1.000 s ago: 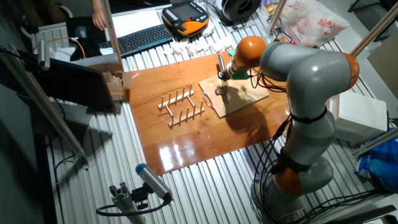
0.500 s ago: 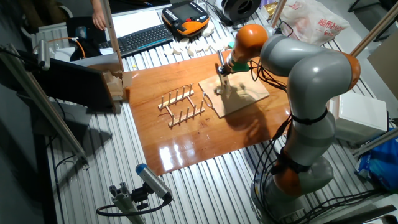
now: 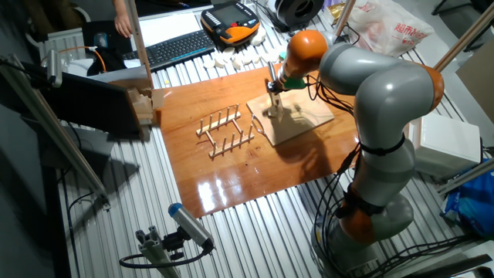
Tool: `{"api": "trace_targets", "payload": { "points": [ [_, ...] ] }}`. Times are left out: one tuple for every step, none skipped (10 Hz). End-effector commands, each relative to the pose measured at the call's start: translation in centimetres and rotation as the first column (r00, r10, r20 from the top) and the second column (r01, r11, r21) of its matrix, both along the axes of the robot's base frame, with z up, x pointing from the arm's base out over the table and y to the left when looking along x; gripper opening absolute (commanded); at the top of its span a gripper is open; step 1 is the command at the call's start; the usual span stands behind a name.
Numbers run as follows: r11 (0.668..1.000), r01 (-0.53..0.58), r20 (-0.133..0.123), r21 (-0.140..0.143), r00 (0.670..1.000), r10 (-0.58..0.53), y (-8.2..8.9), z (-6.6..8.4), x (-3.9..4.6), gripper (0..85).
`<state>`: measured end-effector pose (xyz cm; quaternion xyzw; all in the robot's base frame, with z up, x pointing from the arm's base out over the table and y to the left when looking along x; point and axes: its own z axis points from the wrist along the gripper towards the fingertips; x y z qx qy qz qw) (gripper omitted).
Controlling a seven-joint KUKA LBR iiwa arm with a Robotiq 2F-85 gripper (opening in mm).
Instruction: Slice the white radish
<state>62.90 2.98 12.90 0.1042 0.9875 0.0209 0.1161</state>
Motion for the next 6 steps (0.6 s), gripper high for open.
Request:
{"api": "trace_targets", "payload": {
  "points": [
    [1.0,0.0,-0.002,0.0,1.0,0.0,0.12,0.03,0.02,0.0],
    [1.0,0.003,-0.002,0.001,1.0,-0.003,0.23,0.01,0.07,0.0],
    [1.0,0.004,-0.002,0.001,1.0,-0.004,0.34,-0.16,0.11,0.0],
    [1.0,0.004,-0.001,0.007,1.0,-0.004,0.43,-0.41,0.15,0.0],
    [1.0,0.006,0.002,0.009,1.0,-0.006,0.51,-0.65,0.2,0.0],
    [1.0,0.007,0.004,0.008,1.0,-0.007,0.51,-0.69,0.22,0.0]
  ]
}}
